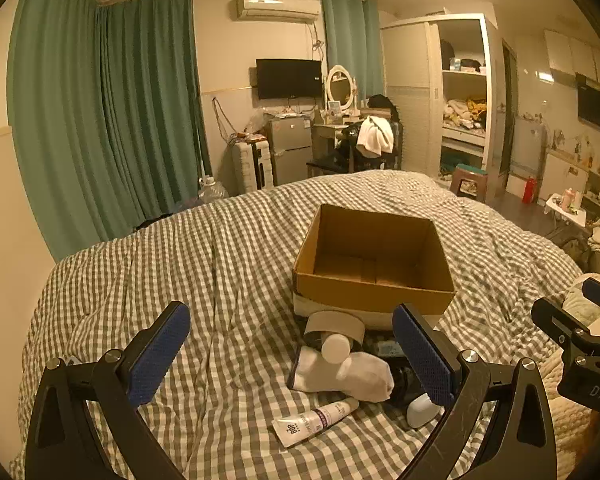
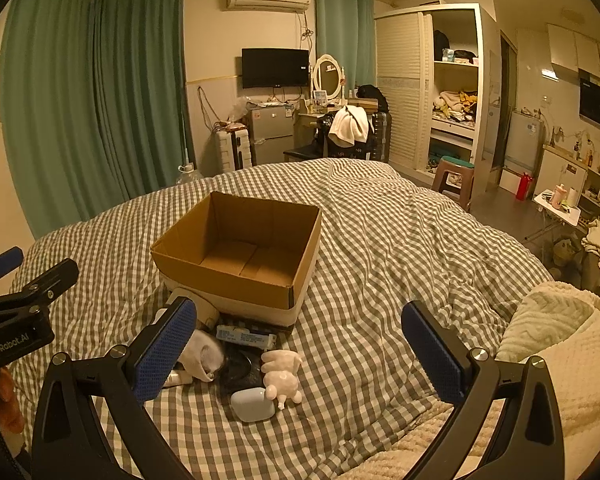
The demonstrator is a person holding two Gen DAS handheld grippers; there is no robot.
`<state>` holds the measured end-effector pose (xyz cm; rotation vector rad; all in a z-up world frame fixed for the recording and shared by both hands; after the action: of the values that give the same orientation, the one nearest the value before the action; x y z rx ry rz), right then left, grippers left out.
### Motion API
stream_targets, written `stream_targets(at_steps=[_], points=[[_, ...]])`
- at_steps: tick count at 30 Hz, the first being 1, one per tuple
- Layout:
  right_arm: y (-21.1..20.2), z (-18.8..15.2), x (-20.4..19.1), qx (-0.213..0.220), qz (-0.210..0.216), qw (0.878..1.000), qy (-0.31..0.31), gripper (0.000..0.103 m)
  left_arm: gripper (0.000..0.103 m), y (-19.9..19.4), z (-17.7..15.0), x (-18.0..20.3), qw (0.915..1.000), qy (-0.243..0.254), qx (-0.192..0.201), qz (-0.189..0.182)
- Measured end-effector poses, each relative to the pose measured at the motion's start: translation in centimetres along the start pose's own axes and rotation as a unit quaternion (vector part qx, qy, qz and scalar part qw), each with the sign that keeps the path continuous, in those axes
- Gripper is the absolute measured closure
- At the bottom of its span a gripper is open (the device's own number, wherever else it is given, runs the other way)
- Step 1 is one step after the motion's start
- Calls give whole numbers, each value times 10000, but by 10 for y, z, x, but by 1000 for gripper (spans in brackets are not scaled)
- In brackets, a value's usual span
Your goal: Organize objects
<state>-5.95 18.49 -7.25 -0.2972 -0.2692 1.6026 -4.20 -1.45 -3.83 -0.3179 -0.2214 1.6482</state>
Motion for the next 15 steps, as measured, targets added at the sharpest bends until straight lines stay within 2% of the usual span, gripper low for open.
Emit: stream_targets(at_steps=[7, 15], points=[[0, 0, 2, 6, 93, 9999, 37, 0, 0, -3, -1, 0, 10000, 39, 5, 45], [6, -2, 0, -62, 17, 10000, -41, 0, 0, 7, -6, 0, 9999, -15, -85, -88]])
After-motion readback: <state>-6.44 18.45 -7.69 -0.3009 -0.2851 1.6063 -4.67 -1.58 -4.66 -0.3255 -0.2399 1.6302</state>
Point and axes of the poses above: each gripper's, at about its wrist camera, not at the fingertips, and y roughly the way its jaws point, x to its right, z to its top, the point moved 5 cm from there along y, roughly the way its jaws point, and after that the axes turned 12 degrees about x, right-handed, at the moved point
